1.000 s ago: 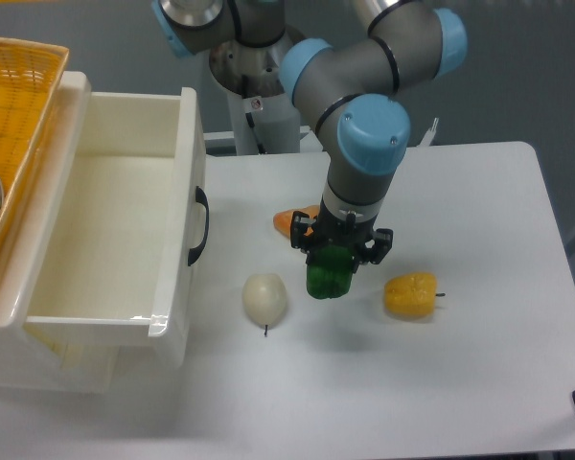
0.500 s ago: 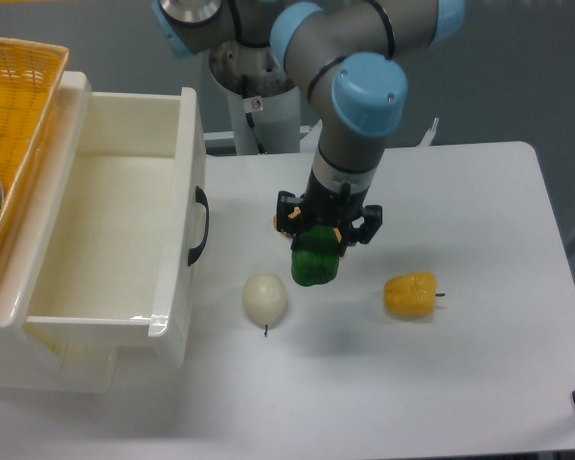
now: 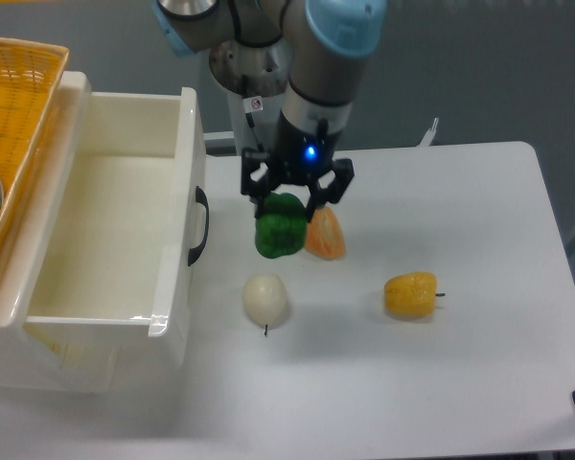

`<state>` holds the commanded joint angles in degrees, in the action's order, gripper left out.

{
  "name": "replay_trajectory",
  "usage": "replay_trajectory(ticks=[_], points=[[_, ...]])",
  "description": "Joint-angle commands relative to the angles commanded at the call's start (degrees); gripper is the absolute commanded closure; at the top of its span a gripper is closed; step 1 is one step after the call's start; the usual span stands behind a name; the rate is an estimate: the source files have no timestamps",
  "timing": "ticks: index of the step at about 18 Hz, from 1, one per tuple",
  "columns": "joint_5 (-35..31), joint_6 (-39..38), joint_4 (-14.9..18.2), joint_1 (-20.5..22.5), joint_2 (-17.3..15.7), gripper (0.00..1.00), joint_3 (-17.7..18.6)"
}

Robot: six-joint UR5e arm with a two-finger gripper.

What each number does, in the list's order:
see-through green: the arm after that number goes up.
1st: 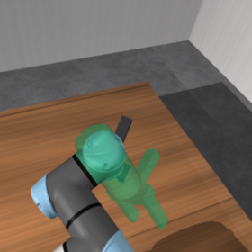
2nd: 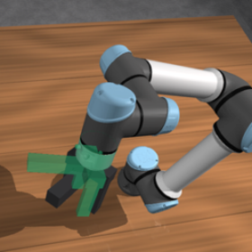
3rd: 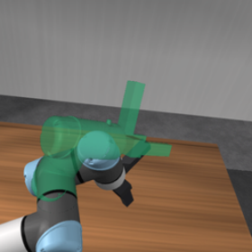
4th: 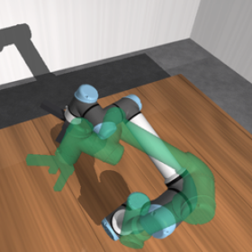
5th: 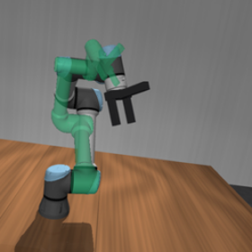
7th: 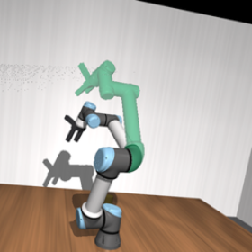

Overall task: Place the green pepper in the upper white drawer
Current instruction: 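Lift the green pepper up off the table, then carry the green pepper over the open white drawer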

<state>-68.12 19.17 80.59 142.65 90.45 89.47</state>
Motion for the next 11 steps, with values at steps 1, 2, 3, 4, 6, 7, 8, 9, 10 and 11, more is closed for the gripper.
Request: replay_trajectory(ticks=[1,2,3,4,6,7,8,9,10,11], points=[[0.5,-0.3,0.9,-0.4,-0.8,0.67,0.0],[1.1,-0.6,1.5,-0.6,-1.2,0.67,0.0],[1.8,-0.8,1.8,-0.6,-1.8,0.67,0.0],[2.5,-1.3,2.2,-0.7,-2.2,0.67,0.0],[3.4,-2.6,2.3,-1.3,-2.4,0.67,0.0],[3.8,-3.3,2.3,-1.6,-2.5,0.67,0.0],[4.0,-4.0,2.2,-2.2,-2.6,0.66,0.0],[4.0,-4.7,2.2,-3.1,-2.6,0.66,0.0],[4.0,-5.2,2.1,-3.9,-2.7,0.66,0.1],[4.1,-5.8,2.1,-4.4,-2.7,0.66,0.1]])
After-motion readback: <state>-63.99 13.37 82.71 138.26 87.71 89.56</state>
